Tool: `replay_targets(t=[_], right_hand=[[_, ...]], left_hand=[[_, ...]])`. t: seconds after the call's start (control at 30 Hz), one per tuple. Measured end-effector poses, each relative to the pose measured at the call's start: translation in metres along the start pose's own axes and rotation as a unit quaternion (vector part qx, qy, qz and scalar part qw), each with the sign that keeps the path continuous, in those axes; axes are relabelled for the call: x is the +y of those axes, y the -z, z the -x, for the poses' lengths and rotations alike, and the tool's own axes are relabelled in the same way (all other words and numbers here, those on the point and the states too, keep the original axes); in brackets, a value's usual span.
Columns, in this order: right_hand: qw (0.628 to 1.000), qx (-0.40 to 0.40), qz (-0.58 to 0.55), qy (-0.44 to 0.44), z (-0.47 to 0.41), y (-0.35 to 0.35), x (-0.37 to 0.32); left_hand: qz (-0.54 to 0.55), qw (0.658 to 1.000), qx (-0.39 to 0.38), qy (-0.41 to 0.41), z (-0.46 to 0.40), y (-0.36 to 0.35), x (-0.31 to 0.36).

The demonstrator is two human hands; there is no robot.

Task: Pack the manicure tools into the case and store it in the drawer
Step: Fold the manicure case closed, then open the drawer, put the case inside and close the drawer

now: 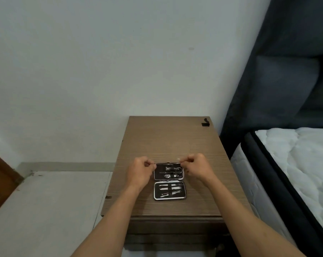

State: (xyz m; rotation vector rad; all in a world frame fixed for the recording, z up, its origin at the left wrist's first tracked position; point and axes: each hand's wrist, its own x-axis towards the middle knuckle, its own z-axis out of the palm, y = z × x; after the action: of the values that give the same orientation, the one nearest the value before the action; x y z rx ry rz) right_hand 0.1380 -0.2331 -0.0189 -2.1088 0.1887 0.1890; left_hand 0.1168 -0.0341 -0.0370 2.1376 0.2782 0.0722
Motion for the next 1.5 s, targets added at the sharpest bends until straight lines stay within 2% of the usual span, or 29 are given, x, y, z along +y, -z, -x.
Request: replay_targets(t=[0.17, 0.3, 0.43, 0.67, 1.0, 1.23, 1.3, 1.4, 1.5], right_hand=[[0.995, -0.049, 0.035, 0.077, 0.041, 0.018, 0.005], [0.987, -0.051, 0.099, 0.117, 0.068, 0.013, 0.021], [0.963, -0.042, 0.199, 0.175, 0.078, 0.005, 0.043], [0.944, -0.026, 0.232, 0.234, 0.078, -0.004, 0.054], [0.939, -0.021, 0.219, 0.263, 0.075, -0.006, 0.058], [0.950, 0.010, 0.206, 0.235, 0.104, -0.015, 0.068], [0.942, 0.047, 0.208, 0.261, 0.119, -0.017, 0.080], [0.910, 0.126, 0.233, 0.318, 0.150, -0.019, 0.108], [0.910, 0.095, 0.313, 0.255, 0.171, -0.012, 0.129]], left_hand=[[-0.040, 0.994, -0.028, -0.096, 0.040, 0.011, -0.001], [-0.083, 0.985, -0.033, -0.150, 0.071, 0.013, -0.017], [-0.134, 0.971, -0.023, -0.195, 0.092, 0.006, -0.033], [-0.150, 0.956, 0.001, -0.252, 0.090, -0.001, -0.044], [-0.150, 0.945, 0.032, -0.291, 0.085, -0.008, -0.052], [-0.131, 0.961, 0.043, -0.238, 0.113, -0.009, -0.058], [-0.148, 0.952, 0.071, -0.257, 0.127, -0.008, -0.066], [-0.185, 0.941, 0.087, -0.268, 0.152, -0.008, -0.087], [-0.236, 0.936, 0.045, -0.255, 0.174, -0.008, -0.101]])
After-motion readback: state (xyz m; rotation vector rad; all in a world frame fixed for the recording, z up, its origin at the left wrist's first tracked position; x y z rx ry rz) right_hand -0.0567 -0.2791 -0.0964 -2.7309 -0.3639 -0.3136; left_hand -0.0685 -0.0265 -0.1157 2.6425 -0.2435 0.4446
